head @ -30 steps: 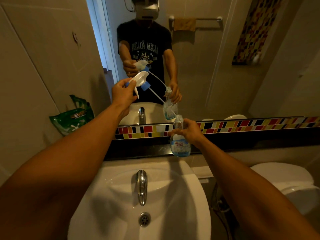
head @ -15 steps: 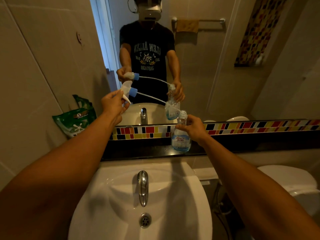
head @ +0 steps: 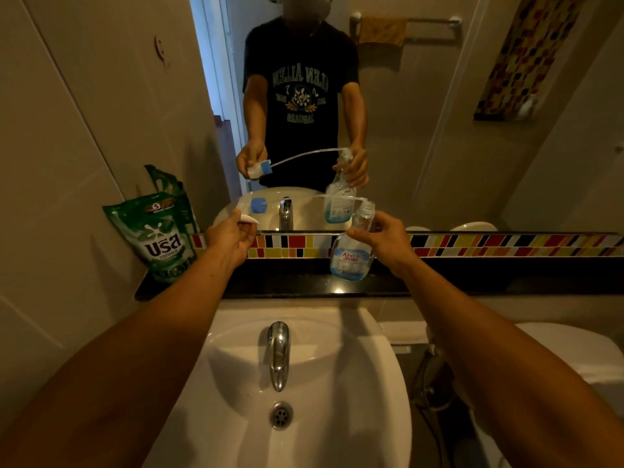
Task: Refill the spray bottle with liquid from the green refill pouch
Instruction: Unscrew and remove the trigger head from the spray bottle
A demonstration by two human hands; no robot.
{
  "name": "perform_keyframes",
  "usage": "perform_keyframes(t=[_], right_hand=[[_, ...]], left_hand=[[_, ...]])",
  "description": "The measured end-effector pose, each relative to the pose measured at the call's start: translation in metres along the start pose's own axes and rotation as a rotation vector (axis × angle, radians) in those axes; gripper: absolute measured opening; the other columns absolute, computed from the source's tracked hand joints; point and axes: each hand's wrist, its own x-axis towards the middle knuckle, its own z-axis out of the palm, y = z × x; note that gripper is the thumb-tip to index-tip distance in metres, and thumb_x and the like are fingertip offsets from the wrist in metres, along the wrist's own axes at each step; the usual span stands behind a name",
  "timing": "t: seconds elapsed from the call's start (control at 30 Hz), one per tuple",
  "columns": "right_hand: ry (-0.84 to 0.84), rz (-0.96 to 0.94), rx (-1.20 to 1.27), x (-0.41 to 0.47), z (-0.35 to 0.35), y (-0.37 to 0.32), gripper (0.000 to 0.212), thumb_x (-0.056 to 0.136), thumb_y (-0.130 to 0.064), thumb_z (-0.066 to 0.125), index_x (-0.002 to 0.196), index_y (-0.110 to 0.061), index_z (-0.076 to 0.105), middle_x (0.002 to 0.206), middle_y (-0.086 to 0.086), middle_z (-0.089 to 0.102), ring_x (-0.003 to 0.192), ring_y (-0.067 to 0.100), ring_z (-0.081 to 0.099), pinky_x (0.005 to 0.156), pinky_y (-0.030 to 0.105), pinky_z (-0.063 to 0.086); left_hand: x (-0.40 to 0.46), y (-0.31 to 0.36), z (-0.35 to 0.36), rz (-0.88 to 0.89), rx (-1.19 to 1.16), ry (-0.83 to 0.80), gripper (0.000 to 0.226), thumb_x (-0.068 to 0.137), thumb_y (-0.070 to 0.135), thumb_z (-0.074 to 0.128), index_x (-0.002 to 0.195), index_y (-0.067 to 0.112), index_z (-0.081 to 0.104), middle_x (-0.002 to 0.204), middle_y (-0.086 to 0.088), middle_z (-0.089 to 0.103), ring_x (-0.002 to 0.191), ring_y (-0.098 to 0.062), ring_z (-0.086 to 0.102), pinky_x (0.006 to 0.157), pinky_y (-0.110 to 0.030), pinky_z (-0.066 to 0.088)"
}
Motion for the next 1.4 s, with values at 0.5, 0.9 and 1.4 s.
perform_keyframes(t=[0.5,0.9,1.4], right_hand=[[-0.106,-0.012,-0.037,0.026,0.048,0.025,0.038,0.085,-0.01,0.083,0.121,-0.016,0.07,0.107,-0.005,0.076,0.096,0.008,0.073,0.083,0.03,0.062],[-0.145,-0.072,-0.14,0.059,0.095,0.039,0.043,0.089,-0.011,0.079,0.129,-0.017,0.062,0.104,-0.019,0.064,0.093,-0.007,0.06,0.076,0.013,0.047],[-0.118,-0.092,-0.267,0.052,0.101,0.085,0.075,0.089,-0.022,0.08,0.153,-0.028,0.042,0.151,-0.003,0.054,0.139,0.018,0.052,0.11,0.048,0.051]], left_hand=[[0.046,-0.077,-0.056,-0.037,0.232,0.21,0.03,0.095,0.008,0.063,0.123,-0.003,0.061,0.104,-0.014,0.066,0.091,-0.023,0.067,0.083,-0.03,0.056],[0.092,-0.111,-0.068,-0.044,0.755,0.202,0.032,0.091,0.004,0.066,0.122,-0.003,0.064,0.098,-0.013,0.068,0.089,-0.023,0.069,0.085,-0.035,0.06],[0.088,-0.128,-0.075,0.2,1.12,0.276,0.022,0.092,0.014,0.068,0.112,0.005,0.07,0.11,-0.016,0.069,0.098,-0.031,0.067,0.081,-0.039,0.058]])
